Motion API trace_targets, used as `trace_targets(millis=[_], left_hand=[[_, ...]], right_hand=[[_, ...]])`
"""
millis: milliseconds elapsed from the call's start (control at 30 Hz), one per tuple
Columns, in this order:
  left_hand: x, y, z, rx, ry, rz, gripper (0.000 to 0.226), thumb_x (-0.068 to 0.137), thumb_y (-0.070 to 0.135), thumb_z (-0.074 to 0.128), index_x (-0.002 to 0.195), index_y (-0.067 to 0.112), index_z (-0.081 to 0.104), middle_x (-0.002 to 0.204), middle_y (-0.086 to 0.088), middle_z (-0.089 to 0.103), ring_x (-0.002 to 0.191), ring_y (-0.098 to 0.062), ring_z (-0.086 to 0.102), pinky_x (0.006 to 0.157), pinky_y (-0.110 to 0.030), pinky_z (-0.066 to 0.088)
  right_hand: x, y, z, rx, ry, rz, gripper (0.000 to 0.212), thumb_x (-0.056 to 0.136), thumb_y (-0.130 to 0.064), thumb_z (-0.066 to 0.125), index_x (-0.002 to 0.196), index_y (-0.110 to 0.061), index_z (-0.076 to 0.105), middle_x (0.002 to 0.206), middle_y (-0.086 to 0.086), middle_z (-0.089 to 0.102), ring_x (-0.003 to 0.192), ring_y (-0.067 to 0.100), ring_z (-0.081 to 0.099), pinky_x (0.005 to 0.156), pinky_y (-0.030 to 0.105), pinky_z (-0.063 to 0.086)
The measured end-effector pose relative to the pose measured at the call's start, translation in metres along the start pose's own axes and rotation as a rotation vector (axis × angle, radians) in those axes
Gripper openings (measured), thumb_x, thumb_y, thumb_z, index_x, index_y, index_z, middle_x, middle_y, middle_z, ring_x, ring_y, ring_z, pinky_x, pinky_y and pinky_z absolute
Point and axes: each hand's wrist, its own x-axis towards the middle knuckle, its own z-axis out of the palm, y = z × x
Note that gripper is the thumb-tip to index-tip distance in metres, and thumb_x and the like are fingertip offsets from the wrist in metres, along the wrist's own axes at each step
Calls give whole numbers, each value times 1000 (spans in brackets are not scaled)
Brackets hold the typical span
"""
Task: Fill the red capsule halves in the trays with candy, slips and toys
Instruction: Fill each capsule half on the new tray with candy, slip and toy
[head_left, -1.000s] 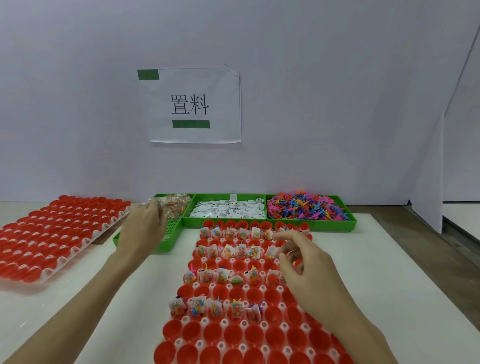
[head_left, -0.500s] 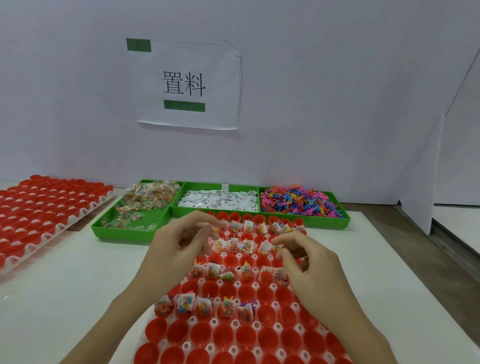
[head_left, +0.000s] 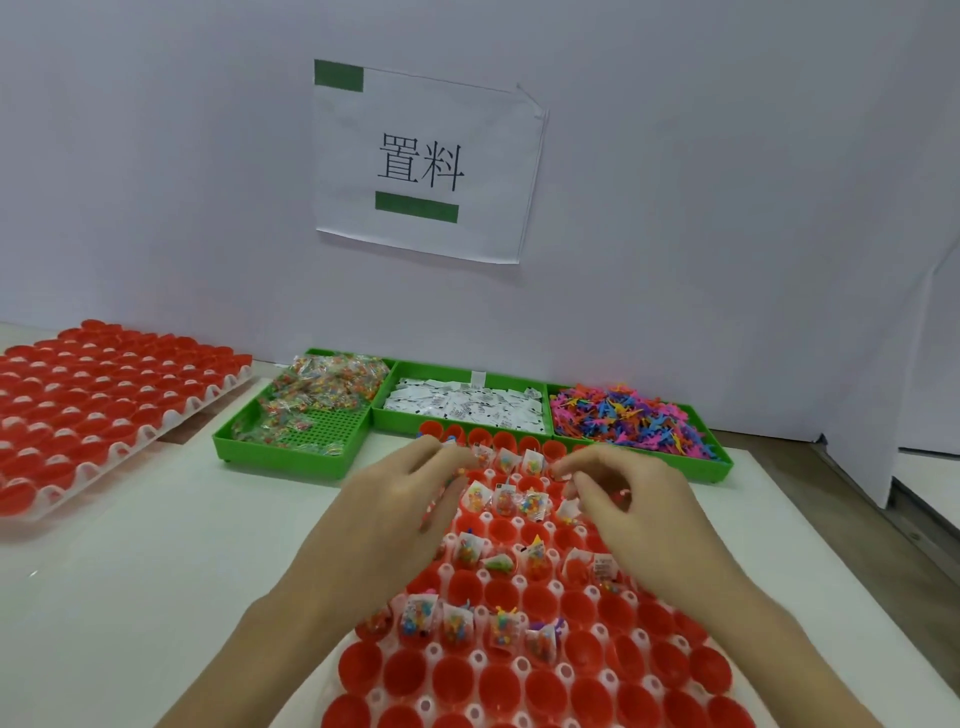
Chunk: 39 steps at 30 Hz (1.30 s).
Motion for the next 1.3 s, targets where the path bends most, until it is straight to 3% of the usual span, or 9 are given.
trace_targets(millis=[100,233,367,500,733,900,1067,1167,1300], left_hand=[[-1,0,-3,147,-70,76,26,88,1,75,112,10,71,96,-2,66,78,-21,66,61,-37,58],[0,-1,-4,219,-124,146,27,83,-1,76,108,8,71,93,-3,64,81,-23,64,65,-36,57],[0,-3,-5,239,-144,176,30,78,-3,79,105,7,72,89,-4,63,77,-24,61,64,-34,55],[0,-8,-4,320,-132,278,24,81,-4,76,101,8,72,88,-3,62,77,-24,57,73,-29,48],[0,-11,-2,374,-109,276,19,86,-5,68,100,7,70,89,-5,61,76,-26,52,76,-32,38],[-1,-13,-3,382,-127,267,20,84,-3,73,100,9,71,87,-3,60,76,-26,52,75,-30,40],[-3,-16,2,389,-138,290,24,86,-1,72,109,9,70,88,-1,60,79,-25,53,73,-35,48],[-4,-16,6,409,-119,290,28,94,5,68,121,6,67,91,-2,63,81,-25,54,76,-36,49],[-3,-15,5,399,-31,304,31,103,18,57,126,0,66,91,-1,68,80,-21,56,79,-33,43]], right_hand=[[51,3,4,-148,-101,11,16,100,-21,61,106,-29,74,87,-15,73,83,-2,66,74,12,50],[117,16,24,-234,-150,31,17,100,-21,64,111,-17,76,99,0,76,88,10,67,84,26,53],[158,34,47,-301,-218,81,16,96,-16,69,108,-11,78,104,10,76,92,20,70,84,30,55],[178,42,64,-349,-281,104,17,89,-19,78,102,-9,80,112,12,76,100,22,70,90,36,57],[189,47,77,-393,-285,104,25,85,-22,83,102,-6,77,123,14,70,113,28,66,99,38,53],[189,50,80,-385,-271,127,26,87,-19,81,105,-3,74,121,14,71,104,26,67,89,34,54],[182,53,79,-382,-220,62,12,89,-15,78,82,-10,70,98,9,74,79,15,58,76,30,49],[175,53,69,-314,-124,11,13,91,-17,76,86,-11,65,84,0,65,76,14,58,79,36,55],[148,47,52,-104,82,-70,14,93,-24,73,91,-15,63,80,-6,64,72,6,58,64,14,44]])
